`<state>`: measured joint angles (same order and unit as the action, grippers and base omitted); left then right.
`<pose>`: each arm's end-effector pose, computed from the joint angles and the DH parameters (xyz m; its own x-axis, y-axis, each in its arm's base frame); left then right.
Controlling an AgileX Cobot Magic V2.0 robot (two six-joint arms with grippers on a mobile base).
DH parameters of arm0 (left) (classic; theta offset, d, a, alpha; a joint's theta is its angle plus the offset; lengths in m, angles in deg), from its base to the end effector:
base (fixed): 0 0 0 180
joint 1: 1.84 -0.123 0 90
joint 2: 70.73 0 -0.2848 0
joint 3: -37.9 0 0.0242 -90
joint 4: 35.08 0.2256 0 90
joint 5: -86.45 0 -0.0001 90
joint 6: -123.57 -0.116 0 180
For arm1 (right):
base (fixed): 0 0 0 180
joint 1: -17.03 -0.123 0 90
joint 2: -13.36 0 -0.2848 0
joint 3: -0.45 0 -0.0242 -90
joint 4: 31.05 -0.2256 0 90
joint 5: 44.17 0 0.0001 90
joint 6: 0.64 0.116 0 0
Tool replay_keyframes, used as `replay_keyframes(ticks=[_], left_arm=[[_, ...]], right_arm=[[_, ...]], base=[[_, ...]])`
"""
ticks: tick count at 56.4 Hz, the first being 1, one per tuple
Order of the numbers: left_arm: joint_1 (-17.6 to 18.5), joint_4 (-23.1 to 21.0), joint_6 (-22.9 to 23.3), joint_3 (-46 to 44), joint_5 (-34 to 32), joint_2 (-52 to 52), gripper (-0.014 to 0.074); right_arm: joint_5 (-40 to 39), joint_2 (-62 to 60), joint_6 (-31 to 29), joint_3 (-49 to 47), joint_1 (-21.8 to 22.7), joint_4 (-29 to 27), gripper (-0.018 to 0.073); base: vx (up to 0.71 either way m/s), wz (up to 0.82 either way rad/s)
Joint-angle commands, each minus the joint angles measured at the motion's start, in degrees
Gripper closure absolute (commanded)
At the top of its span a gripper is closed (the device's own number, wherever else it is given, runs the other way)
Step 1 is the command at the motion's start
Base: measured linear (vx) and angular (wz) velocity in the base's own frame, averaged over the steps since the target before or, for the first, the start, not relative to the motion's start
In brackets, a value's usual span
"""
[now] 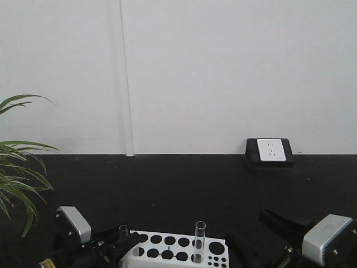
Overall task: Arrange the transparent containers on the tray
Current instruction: 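Grasp the glass test tube nearer the left gripper and lift it, then grasp the other glass test tube with the right gripper and lift it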
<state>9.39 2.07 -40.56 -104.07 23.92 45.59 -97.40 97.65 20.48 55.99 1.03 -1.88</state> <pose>0.3242 -0.1277 0.1726 -0.0866 0.0682 -0.9939 0.6919 0.7219 -0.0108 0.2206 0.1103 0.2488 -0.0355 0.0340 -0.9988 -0.6281 0.7766 0.0488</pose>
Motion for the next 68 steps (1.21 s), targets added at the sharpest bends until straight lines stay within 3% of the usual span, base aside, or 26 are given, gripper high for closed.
replay_keyframes(ticks=[1,4,11,23,31,35,39,48,57,68], left_arm=[[0.2,-1.5,-0.5,-1.1,-4.9,-2.3,0.0555],[0.2,-1.5,-0.6,-1.1,-5.6,-2.4,0.0606],[0.2,-1.6,-0.4,-1.1,-8.6,-3.5,0.0603],[0.1,-1.6,6.9,-1.2,-6.0,-13.3,0.0600],[0.1,-1.1,7.9,-3.7,1.2,-23.5,0.0600],[0.1,-1.1,14.6,-8.3,11.8,-31.0,0.0597],[0.1,0.3,17.4,-10.8,18.8,-35.0,0.0597],[0.1,6.1,17.6,-11.4,30.1,-41.9,0.0597],[0.2,7.5,21.2,-7.2,36.4,-48.3,0.0597],[0.2,7.4,21.6,-0.2,36.8,-53.5,0.0597]], right_arm=[[-4.8,-1.1,-0.6,-1.7,0.0,-1.2,-0.0005],[-4.8,-1.1,-0.6,-1.7,0.0,-1.3,-0.0005],[-4.8,-1.1,-0.6,-1.7,0.0,-2.2,-0.0005],[-4.8,-1.1,-0.6,-1.7,0.0,-2.2,-0.0005],[-4.8,-1.1,-0.6,-1.7,0.0,-2.1,-0.0005],[-4.8,-1.1,-0.6,-1.7,0.0,-2.0,-0.0005],[-4.8,-1.1,-0.6,-1.7,0.0,-1.8,-0.0005],[-3.3,-1.0,-0.6,-1.7,0.0,1.5,-0.0005],[-0.5,0.2,-2.4,-1.7,0.0,5.2,-0.0005],[-4.0,5.3,-2.5,-1.8,0.0,6.1,-0.0005]], base=[[0.00,0.00],[0.00,0.00],[0.00,0.00],[0.00,0.00],[0.00,0.00],[0.00,0.00],[0.00,0.00],[0.00,0.00],[0.00,0.00],[0.00,0.00]])
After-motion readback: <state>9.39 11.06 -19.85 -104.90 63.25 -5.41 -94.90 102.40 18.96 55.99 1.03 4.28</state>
